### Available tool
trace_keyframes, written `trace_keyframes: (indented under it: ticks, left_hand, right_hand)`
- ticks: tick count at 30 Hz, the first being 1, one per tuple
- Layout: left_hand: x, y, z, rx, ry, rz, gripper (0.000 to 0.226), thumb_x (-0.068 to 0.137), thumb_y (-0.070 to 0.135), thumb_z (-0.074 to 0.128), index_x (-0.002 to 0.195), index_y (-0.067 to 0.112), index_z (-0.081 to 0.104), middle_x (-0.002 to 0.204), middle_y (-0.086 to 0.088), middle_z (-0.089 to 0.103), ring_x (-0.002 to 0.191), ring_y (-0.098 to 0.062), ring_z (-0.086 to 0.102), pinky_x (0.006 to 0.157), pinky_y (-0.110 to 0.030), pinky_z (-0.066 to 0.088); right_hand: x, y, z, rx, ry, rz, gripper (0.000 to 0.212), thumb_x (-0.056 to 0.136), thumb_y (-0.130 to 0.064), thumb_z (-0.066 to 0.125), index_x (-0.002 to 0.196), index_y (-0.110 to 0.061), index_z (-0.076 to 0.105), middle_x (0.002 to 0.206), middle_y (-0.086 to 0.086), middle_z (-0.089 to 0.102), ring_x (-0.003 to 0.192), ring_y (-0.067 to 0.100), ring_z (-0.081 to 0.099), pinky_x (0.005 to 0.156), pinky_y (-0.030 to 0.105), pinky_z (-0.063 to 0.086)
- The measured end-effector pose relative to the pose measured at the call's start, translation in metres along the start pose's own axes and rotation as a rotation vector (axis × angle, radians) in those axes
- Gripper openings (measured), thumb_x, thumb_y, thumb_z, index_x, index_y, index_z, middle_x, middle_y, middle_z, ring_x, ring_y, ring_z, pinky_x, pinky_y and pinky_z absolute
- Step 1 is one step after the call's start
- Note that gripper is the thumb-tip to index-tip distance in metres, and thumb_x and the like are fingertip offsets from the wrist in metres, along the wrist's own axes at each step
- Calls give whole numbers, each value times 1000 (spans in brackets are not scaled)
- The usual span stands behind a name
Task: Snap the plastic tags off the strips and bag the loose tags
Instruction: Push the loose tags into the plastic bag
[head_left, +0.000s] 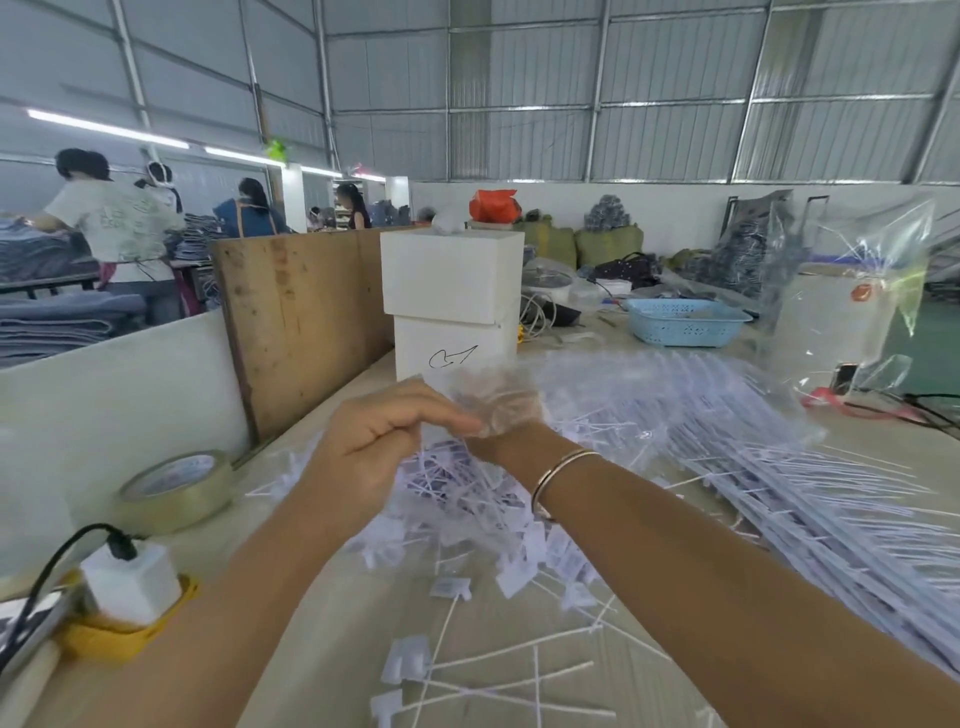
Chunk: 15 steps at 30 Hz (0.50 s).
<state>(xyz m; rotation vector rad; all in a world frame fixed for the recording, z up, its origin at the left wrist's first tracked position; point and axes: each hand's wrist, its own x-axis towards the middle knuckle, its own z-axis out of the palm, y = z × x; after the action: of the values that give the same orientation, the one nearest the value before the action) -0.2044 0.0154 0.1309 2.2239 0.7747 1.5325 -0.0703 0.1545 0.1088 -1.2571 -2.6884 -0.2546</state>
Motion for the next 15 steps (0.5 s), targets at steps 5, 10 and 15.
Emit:
trace_keyframes:
  ticks: [5, 10, 15]
  left_hand:
    - [-16, -32, 21, 510, -319, -305, 43, 89, -5, 43, 115, 21, 66, 111, 9, 60, 98, -12, 59, 86, -29, 46]
    - [-31, -35, 13, 818, -539, -278, 43, 91, 32, 52, 134, 35, 46, 127, 15, 40, 94, -4, 49, 84, -22, 36]
    - [-55, -30, -5, 1124, -665, -278, 62, 75, 29, 60, 132, 41, 39, 149, 5, 0, 131, -16, 20, 97, -30, 19]
  right_hand:
    - [-19, 1, -23, 168, -178, 172, 122, 78, -38, 74, 144, -28, -28, 154, 13, 19, 138, 34, 27, 111, 47, 26]
    - [-82, 44, -25, 405, -74, 214, 77, 87, -50, 60, 150, -34, 19, 156, 3, 24, 143, 22, 20, 116, 39, 14]
    - [-137, 88, -7, 299, 403, 415, 14, 89, -10, 60, 95, -12, 73, 107, 8, 62, 107, 29, 54, 92, 33, 38]
